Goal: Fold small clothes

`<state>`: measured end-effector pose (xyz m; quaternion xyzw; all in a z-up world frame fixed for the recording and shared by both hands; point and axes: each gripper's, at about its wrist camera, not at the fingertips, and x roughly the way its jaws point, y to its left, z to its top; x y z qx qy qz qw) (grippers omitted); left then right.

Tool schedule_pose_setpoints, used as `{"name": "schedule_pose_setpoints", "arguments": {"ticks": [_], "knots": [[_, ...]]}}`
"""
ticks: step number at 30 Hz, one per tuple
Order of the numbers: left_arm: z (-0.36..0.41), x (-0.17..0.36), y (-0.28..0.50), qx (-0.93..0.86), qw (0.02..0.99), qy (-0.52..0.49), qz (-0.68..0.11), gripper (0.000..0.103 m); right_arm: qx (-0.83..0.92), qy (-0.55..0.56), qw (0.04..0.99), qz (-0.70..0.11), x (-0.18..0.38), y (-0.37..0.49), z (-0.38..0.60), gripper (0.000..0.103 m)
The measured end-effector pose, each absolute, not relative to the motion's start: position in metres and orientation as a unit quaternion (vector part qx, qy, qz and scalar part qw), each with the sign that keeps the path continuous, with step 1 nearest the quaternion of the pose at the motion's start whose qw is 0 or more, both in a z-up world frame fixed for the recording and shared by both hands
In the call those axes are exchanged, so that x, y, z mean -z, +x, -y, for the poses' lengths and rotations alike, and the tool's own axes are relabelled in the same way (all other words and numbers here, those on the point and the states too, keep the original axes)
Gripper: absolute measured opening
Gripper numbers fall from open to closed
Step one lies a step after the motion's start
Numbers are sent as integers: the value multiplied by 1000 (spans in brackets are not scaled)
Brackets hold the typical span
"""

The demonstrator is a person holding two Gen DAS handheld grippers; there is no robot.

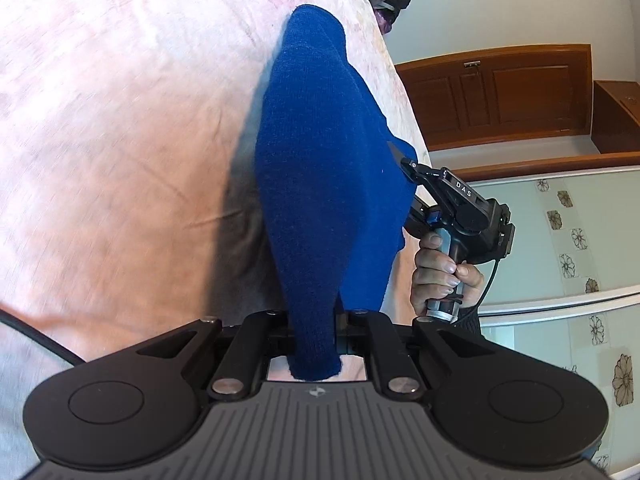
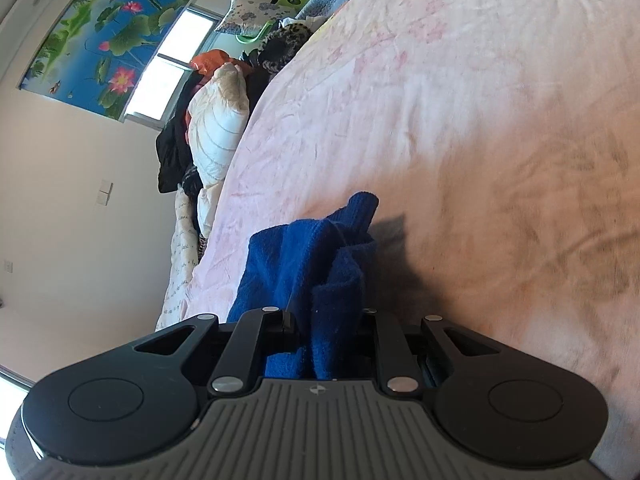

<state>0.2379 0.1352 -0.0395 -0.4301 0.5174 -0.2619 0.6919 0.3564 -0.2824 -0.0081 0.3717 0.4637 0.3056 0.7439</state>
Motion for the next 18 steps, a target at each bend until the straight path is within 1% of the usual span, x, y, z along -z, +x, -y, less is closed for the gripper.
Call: {"name": "schedule_pose_setpoints", "arguments": {"ticks": [12, 18], "knots": [[-125, 37, 239, 253, 702, -411, -524, 10, -294, 357, 749, -474, 4, 340, 271, 20], [-128, 43, 237, 247, 705, -401, -531, 10, -283, 359, 748, -482, 12, 340, 269, 20]]}}
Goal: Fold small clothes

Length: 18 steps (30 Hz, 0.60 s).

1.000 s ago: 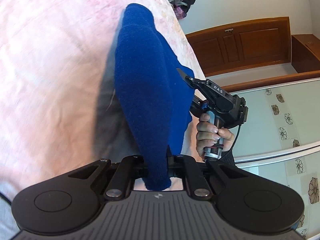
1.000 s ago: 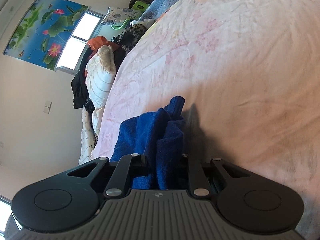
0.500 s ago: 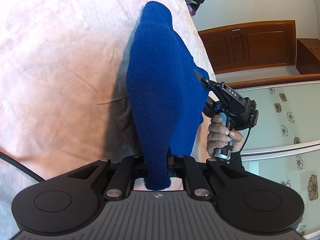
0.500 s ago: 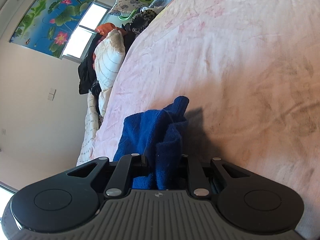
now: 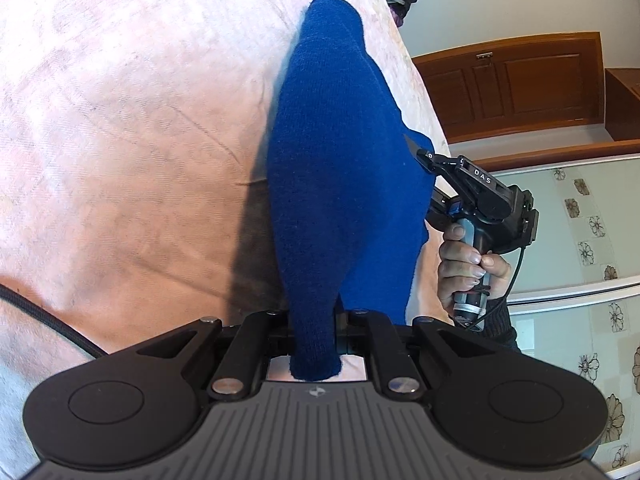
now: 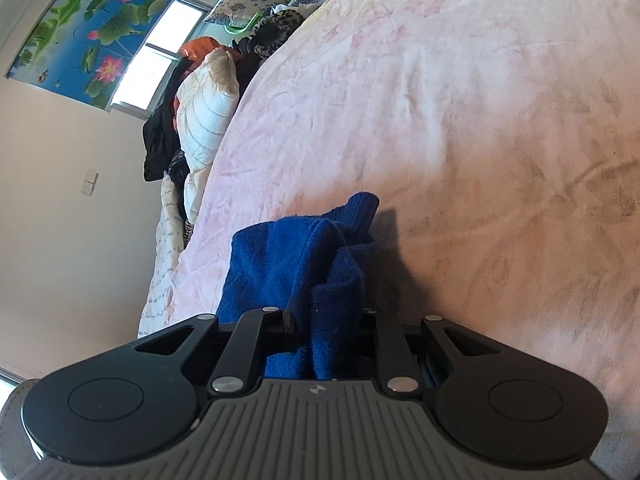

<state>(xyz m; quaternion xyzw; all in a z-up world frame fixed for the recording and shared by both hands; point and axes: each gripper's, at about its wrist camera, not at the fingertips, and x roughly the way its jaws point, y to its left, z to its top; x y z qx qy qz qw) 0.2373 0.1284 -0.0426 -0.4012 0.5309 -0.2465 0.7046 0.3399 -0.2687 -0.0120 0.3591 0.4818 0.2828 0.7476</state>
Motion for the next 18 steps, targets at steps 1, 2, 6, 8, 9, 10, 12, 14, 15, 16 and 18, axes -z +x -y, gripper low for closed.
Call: {"name": "schedule_pose_setpoints", "arguments": {"ticks": [1, 2, 6, 8, 9, 10, 12, 14, 15, 16, 18], "knots": [[-128, 44, 239, 243, 705, -399, -533, 10, -280, 359, 748, -483, 15, 341, 269, 20], [-131, 46, 238, 242, 705, -397, -536, 10, -276, 362, 746, -485, 18, 341, 270, 20], [-131, 47, 239, 241, 705, -395, -537, 10, -270, 381, 742, -481, 26, 340, 273, 20], [-129, 42, 239, 244, 711, -385, -536, 10, -260, 379, 752, -472, 24, 337, 274, 27], [-128, 39, 238, 247, 713, -381, -535, 10, -247, 379, 759, -468, 21, 333, 277, 36], [-128, 36, 236, 248, 714, -379, -533, 13, -235, 384, 763, -464, 18, 330, 281, 39], [-135, 22, 229, 242, 730, -364, -526, 15, -218, 405, 771, -440, 6, 318, 294, 41], [-137, -3, 214, 236, 764, -325, -506, 15, -208, 382, 805, -403, -19, 294, 301, 41], [-136, -20, 204, 227, 790, -286, -492, 15, -203, 355, 826, -389, -34, 279, 300, 41], [-134, -34, 194, 215, 815, -251, -475, 15, -205, 323, 844, -376, -47, 261, 295, 41], [-122, -63, 173, 180, 876, -162, -418, 15, -237, 269, 863, -356, -66, 223, 278, 41]]}}
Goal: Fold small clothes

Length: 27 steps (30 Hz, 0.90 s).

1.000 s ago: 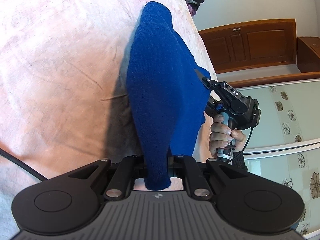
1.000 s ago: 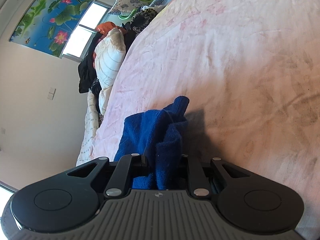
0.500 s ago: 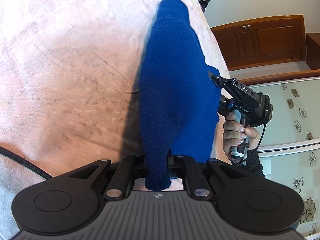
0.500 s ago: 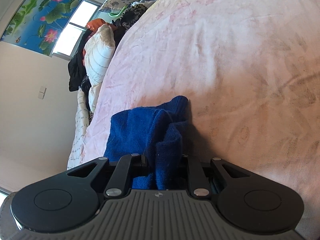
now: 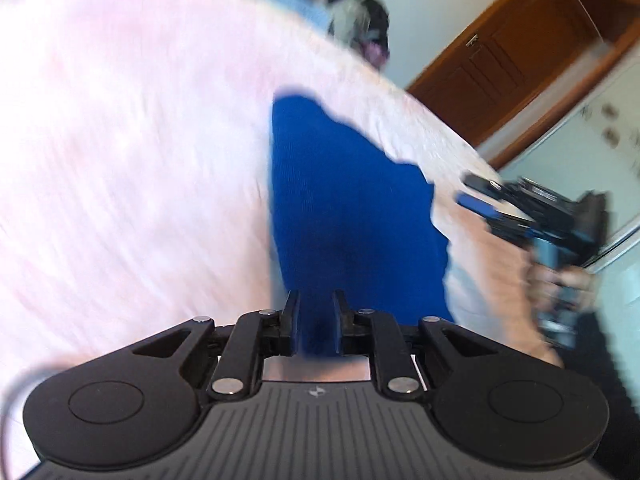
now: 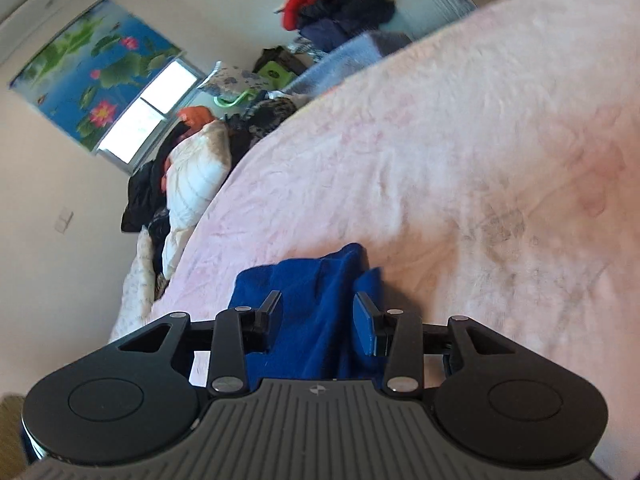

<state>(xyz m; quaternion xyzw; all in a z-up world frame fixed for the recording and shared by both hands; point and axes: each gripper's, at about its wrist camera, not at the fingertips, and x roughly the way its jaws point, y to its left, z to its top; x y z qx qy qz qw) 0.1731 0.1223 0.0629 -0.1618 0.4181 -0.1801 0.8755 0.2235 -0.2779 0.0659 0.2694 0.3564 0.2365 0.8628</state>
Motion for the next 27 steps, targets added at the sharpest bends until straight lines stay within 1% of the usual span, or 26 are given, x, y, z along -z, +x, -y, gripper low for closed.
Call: {"name": "schedule_pose_setpoints", "arguments": {"ticks": [2, 3, 4, 5, 6, 7, 8, 9, 10, 11, 14, 17, 19, 20, 21, 23, 27], "knots": [[-98, -78, 162, 160, 912, -89, -368, 19, -268, 234, 862, -361, -69, 196, 253, 41], [-87, -79, 160, 161, 921, -72, -348, 21, -275, 218, 862, -367, -66, 186, 239, 41], [-72, -74, 159, 166, 928, -47, -331, 27, -278, 201, 864, -369, -62, 179, 228, 41], [-58, -66, 160, 164, 930, -21, -329, 29, -277, 178, 869, -370, -57, 173, 216, 42], [-42, -52, 164, 155, 926, 14, -343, 29, -265, 152, 875, -375, -50, 167, 208, 44], [-30, -38, 168, 147, 921, 40, -359, 29, -249, 135, 877, -388, -42, 165, 201, 43], [-22, -26, 170, 140, 916, 51, -373, 28, -235, 126, 875, -403, -32, 163, 199, 45], [-19, -17, 169, 138, 915, 56, -375, 29, -223, 119, 871, -422, -19, 160, 197, 43], [-17, -14, 164, 137, 921, 62, -359, 29, -226, 117, 877, -407, -12, 153, 199, 41], [-23, -10, 162, 136, 922, 58, -357, 29, -229, 121, 880, -399, -9, 148, 201, 41], [-34, -11, 168, 134, 918, 12, -373, 29, -226, 120, 879, -403, -13, 148, 201, 41], [-32, -14, 169, 126, 914, 14, -386, 29, -200, 113, 889, -396, -21, 144, 194, 41], [-32, -17, 167, 117, 912, 10, -392, 29, -182, 110, 901, -378, -32, 131, 193, 45], [-33, -19, 166, 114, 912, 6, -394, 30, -177, 113, 906, -369, -37, 124, 194, 50], [-33, -19, 161, 111, 912, 3, -394, 30, -175, 117, 908, -363, -41, 117, 196, 57], [-34, -20, 154, 106, 913, 3, -394, 31, -178, 118, 910, -356, -46, 102, 197, 65], [-34, -24, 143, 101, 913, 4, -395, 32, -175, 108, 907, -369, -41, 80, 198, 66]]}}
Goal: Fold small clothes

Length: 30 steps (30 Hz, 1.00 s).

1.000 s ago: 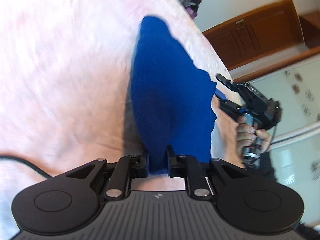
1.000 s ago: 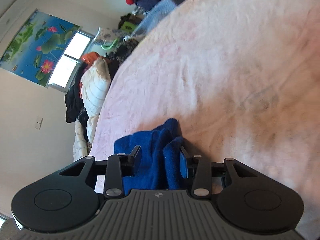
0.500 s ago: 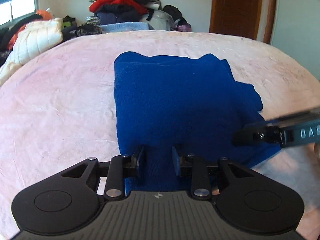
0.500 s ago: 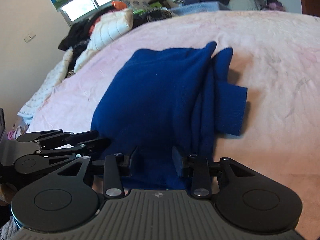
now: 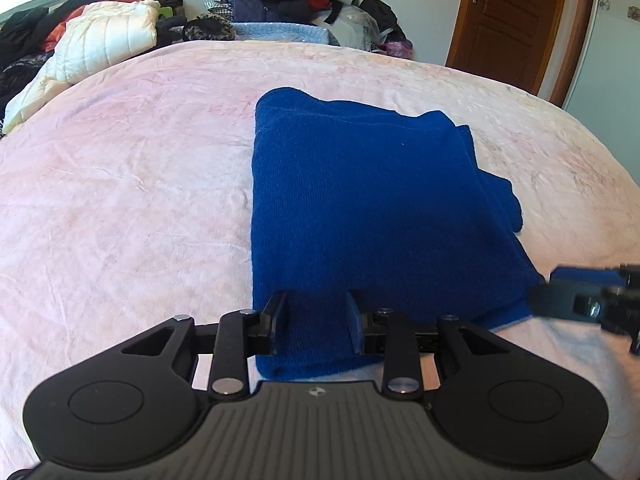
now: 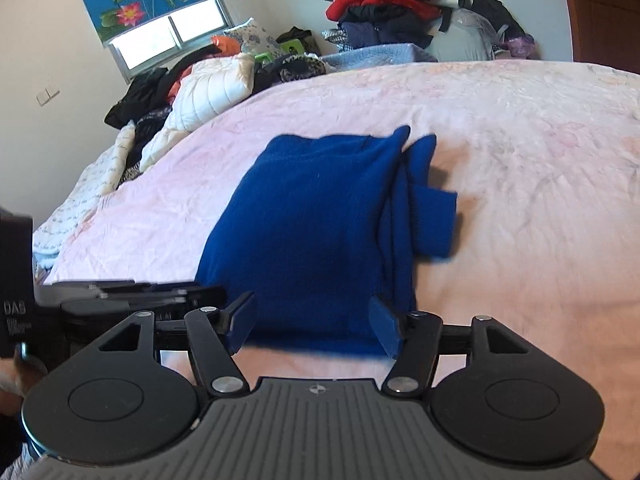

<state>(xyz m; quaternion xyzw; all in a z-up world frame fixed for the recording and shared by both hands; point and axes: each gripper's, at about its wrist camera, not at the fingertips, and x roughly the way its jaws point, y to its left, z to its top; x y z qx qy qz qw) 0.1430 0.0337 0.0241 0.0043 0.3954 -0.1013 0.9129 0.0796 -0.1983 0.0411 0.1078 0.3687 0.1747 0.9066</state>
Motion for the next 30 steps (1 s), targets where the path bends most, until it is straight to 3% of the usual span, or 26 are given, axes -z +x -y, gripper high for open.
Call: {"name": "schedule_pose_setpoints", "arguments": {"ticks": [1, 4, 10, 20, 30], "knots": [[-34, -25, 140, 100, 913, 5, -395, 37, -170, 107, 906, -373, -38, 75, 199, 66], [-35, -27, 127, 94, 917, 4, -387, 65, -161, 111, 901, -387, -31, 64, 197, 66], [-36, -12, 109, 91, 914, 3, -394, 65, -126, 90, 910, -384, -21, 48, 187, 78], [-30, 9, 82, 61, 944, 21, -323, 71, -30, 50, 943, -326, 4, 36, 188, 81], [-33, 11, 86, 38, 942, 23, -334, 95, -33, -5, 943, -330, 15, 42, 168, 102]]}}
